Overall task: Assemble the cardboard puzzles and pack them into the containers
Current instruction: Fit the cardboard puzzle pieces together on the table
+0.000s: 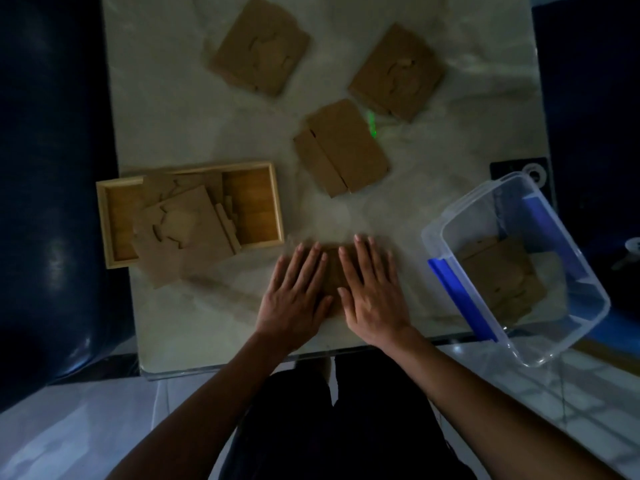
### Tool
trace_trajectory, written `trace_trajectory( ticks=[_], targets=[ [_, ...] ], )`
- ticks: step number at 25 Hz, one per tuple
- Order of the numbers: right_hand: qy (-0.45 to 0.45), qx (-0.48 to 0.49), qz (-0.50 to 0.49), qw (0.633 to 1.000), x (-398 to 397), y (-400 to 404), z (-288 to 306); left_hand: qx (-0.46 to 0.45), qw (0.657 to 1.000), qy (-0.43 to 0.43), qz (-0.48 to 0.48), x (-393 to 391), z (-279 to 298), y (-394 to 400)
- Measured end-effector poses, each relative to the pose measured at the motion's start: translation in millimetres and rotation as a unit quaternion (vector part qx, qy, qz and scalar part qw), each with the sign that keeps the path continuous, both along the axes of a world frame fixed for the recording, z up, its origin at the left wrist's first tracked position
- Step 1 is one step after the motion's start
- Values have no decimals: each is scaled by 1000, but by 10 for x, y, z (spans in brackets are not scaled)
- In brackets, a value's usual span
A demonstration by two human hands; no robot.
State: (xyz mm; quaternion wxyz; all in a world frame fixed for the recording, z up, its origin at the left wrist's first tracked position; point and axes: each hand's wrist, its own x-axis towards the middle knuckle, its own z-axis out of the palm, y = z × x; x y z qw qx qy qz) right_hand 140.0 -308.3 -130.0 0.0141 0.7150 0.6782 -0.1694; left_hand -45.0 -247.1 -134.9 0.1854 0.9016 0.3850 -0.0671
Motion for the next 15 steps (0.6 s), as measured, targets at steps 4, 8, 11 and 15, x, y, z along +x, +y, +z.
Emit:
trace_trajectory(
  ticks=[4, 8, 11, 15],
  targets=[
    [-4, 18, 3, 1000, 9, -19, -3, 7, 1000, -15, 7, 19, 66, -8],
    [8, 40, 0, 999, 0, 2, -16, -4, 1000, -28, 5, 31, 145, 53],
    [33, 63, -16, 997, 24, 42, 30, 0, 999, -33, 7, 95, 274, 128],
    [72, 88, -61, 992, 66, 192, 145, -2, 997, -66, 33, 230, 434, 317]
  ],
)
